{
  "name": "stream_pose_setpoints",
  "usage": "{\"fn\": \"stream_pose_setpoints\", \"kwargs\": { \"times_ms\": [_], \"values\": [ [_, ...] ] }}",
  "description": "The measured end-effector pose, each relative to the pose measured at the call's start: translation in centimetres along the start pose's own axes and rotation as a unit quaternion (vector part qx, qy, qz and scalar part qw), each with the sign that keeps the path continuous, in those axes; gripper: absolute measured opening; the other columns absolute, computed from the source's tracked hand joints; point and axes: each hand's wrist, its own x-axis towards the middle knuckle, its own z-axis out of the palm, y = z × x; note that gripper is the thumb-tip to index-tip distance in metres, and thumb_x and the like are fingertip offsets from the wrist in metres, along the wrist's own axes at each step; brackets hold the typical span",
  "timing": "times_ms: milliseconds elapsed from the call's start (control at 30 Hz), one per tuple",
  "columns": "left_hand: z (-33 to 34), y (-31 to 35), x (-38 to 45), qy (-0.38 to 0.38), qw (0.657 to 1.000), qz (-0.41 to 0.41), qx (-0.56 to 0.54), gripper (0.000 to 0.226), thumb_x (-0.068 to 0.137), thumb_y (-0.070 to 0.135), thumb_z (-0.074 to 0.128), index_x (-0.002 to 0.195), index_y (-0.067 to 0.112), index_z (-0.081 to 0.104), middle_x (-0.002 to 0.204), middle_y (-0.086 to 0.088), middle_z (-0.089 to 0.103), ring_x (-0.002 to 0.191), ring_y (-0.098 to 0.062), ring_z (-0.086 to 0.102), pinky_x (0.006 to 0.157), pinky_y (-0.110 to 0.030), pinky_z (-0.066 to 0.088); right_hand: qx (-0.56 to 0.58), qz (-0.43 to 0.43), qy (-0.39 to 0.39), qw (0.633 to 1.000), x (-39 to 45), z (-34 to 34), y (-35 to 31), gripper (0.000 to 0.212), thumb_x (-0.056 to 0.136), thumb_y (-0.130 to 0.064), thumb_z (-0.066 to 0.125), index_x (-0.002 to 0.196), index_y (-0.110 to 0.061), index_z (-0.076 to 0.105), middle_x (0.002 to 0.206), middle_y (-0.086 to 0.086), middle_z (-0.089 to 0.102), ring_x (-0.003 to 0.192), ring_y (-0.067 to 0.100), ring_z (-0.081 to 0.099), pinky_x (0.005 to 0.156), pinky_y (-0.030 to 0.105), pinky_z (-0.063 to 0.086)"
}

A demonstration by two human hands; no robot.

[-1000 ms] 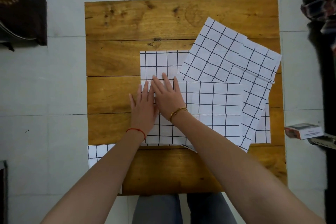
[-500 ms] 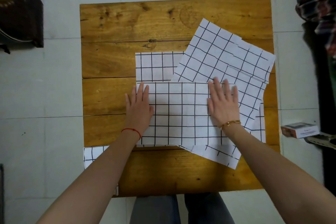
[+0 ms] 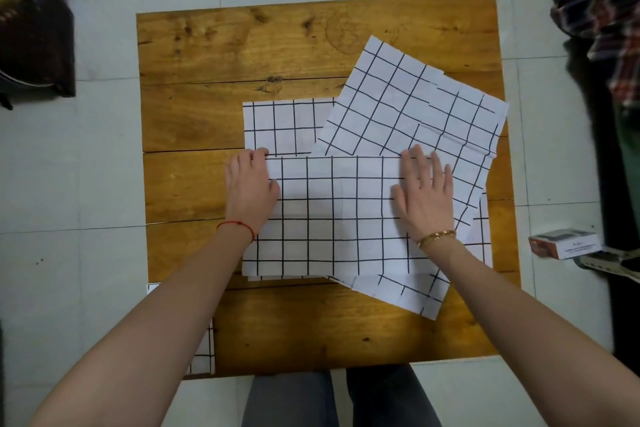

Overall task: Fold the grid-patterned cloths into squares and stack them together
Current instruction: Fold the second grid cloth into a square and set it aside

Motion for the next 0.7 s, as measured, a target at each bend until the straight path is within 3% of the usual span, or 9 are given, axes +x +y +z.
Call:
{"fn": "stream_pose_setpoints", "kwargs": {
  "times_ms": [167,467,600,700],
  "values": [
    [-0.7,0.1,1.6,-0.004,1.0,-0.013,0.003,0.039,0.086,0.021,0.064,0.121,0.012,0.049,0.118,-0.011,0.047,0.11,-0.025,0.042,0.093,-0.034,0.041,-0.012,-0.122,-0.028,0.992,0.5,0.5,-3.8,0.069,0.092,-0.038,0.049,0.15,-0.014,0.019,0.156,0.005,0.022,0.142,0.033,0.021,0.116,0.052,0.018],
    [-1.6,-1.2,3.0,-0.084,0.996,-0.017,0.028,0.017,0.085,0.032,0.065,0.094,0.018,0.058,0.105,-0.005,0.045,0.101,-0.022,0.038,0.088,-0.032,0.039,-0.011,-0.12,-0.072,0.99,1.1,1.2,-5.8,0.076,0.088,-0.039,0.057,0.15,-0.015,0.019,0.156,0.003,0.023,0.142,0.033,0.021,0.114,0.053,0.022],
    [-2.0,-2.0,2.3,-0.146,0.979,-0.036,-0.141,0.019,0.084,0.032,0.068,0.085,0.015,0.059,0.088,-0.003,0.054,0.082,-0.017,0.047,0.065,-0.026,0.039,-0.017,-0.122,-0.067,0.99,1.1,1.1,-5.6,0.077,0.087,-0.041,0.057,0.15,-0.016,0.02,0.155,0.002,0.024,0.141,0.033,0.023,0.113,0.054,0.024],
    [-2.8,-2.4,0.7,-0.156,0.951,-0.086,-0.253,0.028,0.083,0.032,0.072,0.099,0.017,0.054,0.085,0.0,0.059,0.073,-0.015,0.054,0.061,-0.027,0.045,-0.015,-0.117,-0.067,0.991,1.1,1.1,-5.7,0.077,0.089,-0.042,0.055,0.15,-0.017,0.017,0.156,0.002,0.021,0.142,0.032,0.02,0.113,0.054,0.022]
  ]
}}
